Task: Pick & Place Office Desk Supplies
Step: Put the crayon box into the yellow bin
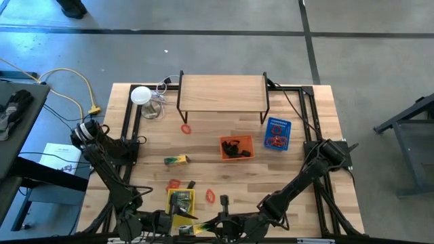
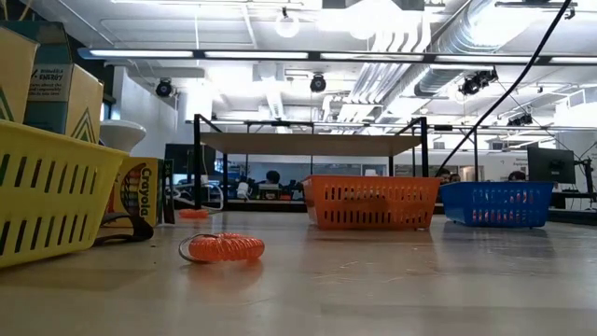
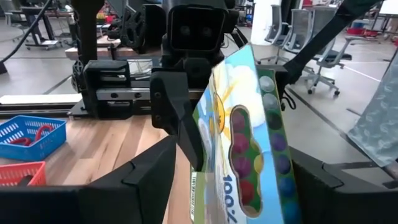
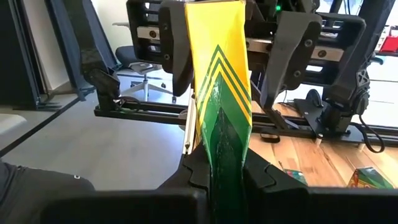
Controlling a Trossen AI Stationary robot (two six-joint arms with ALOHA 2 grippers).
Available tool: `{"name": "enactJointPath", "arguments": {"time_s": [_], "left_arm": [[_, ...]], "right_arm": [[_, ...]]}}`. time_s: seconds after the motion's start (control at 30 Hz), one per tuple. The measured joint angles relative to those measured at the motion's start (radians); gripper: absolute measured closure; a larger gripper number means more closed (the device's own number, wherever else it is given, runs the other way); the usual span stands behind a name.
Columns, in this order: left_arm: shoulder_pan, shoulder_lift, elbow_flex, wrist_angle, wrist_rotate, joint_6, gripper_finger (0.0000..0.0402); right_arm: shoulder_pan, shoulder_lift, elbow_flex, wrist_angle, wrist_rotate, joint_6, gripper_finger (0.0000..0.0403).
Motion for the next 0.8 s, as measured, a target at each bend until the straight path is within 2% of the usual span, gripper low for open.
{"name": "enactJointPath", "arguments": {"time_s": [0.2,0.3,0.67,0.8], "left_arm": [[0.000,0.001,-0.001,0.000,-0.002,0.010,0.0173],[0.000,0.002,-0.001,-0.001,-0.002,0.011,0.0186],[-0.002,0.002,-0.002,-0.001,-0.003,0.008,0.0297],[-0.010,0.003,-0.002,-0.003,-0.005,0.007,0.0322]], "right_arm": [[0.000,0.000,0.000,-0.018,-0.007,0.021,0.0378],[0.000,0.000,0.001,-0.023,-0.007,0.028,0.0378],[-0.003,-0.002,0.002,-0.039,-0.013,0.049,0.0376],[-0.003,-0.004,0.002,-0.058,-0.021,0.076,0.0355]]}}
